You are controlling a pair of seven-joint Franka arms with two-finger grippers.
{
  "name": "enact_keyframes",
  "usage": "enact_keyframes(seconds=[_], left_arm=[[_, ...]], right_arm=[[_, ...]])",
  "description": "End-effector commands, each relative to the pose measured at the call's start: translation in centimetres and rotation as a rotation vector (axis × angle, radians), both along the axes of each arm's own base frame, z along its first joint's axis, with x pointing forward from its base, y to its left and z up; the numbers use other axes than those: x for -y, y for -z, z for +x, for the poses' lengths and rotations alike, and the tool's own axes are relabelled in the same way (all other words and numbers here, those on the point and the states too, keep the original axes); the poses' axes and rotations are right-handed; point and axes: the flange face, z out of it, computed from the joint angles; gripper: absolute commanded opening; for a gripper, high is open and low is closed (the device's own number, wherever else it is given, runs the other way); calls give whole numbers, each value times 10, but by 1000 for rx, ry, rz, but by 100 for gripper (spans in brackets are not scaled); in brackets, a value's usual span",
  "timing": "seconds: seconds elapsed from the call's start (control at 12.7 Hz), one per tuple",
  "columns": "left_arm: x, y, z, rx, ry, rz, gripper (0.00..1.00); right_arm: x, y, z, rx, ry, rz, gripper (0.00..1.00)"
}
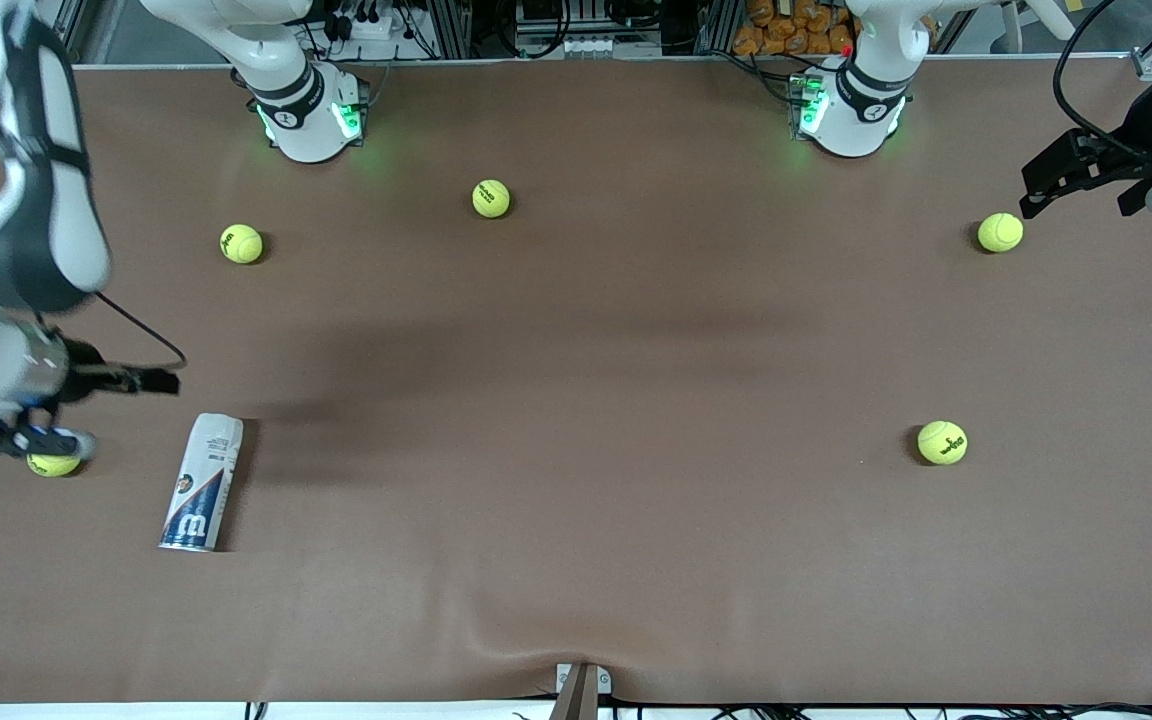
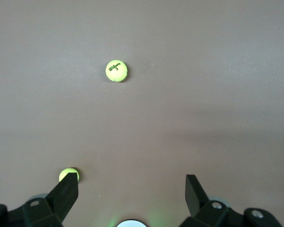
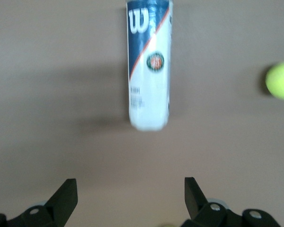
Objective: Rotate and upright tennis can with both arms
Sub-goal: 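Reach the right gripper down to the lying Wilson can, then close the right gripper around the middle of the can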
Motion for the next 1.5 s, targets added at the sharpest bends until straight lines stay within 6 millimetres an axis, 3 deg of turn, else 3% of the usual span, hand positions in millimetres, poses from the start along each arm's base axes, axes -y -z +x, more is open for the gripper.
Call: enact_keyframes(seconds=[0.0,0.08,0.39,0.71,0.95,1.18,1.34,1.42], left_arm=[[-4,-4,-3,-6,18,1,100],[-3,-4,-3,-6,22,1,100],[-4,0,-5,-32,18,3,100],[-5,1,-4,-33,20,3,100],[-4,-1,-4,-30,21,1,100],[-2,2,-3,-35,27,0,100],[-1,3,-3,-38,30,0,100],[0,3,-3,-38,32,1,100]], right_arm=[[18,53,20,19,-87,0,100],[19,80,25,20,-88,-1,100],[16,147,36,62,-102,-12,100],[24,169,39,88,-131,-13,100],[37,203,39,106,-114,-17,100],[38,204,40,117,-103,-12,100],[38,204,39,115,-106,-12,80],[37,201,41,117,-138,-9,76]])
